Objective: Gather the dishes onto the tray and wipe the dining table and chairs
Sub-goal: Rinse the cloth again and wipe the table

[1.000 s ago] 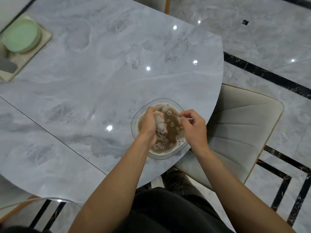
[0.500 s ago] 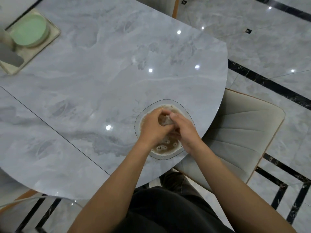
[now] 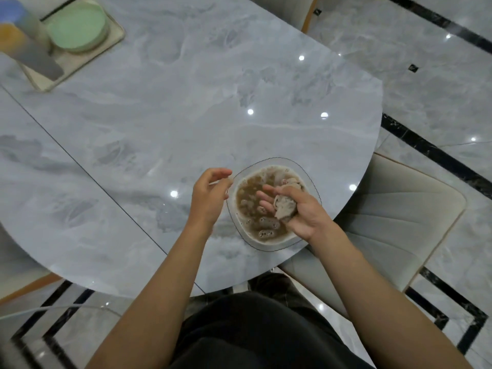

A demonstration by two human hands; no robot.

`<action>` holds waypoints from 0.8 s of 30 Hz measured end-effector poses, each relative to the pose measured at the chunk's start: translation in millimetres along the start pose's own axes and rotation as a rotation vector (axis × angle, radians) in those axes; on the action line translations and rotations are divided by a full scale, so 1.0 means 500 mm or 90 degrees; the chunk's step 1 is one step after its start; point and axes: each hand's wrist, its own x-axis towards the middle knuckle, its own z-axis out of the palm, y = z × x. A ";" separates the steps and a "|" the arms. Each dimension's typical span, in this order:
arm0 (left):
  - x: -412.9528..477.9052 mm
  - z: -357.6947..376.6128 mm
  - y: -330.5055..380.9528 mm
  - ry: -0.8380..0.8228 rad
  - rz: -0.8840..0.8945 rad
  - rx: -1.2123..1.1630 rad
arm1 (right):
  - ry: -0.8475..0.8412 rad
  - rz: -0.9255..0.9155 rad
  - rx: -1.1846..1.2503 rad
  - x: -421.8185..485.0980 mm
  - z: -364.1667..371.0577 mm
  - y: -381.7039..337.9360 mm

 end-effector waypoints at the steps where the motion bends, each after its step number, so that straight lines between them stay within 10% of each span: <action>1: -0.003 -0.003 -0.004 0.007 -0.010 -0.013 | 0.010 0.001 -0.012 0.003 0.000 -0.002; 24: -0.046 0.010 -0.044 -0.008 -0.018 -0.030 | 0.230 -0.081 -0.264 0.067 0.064 0.012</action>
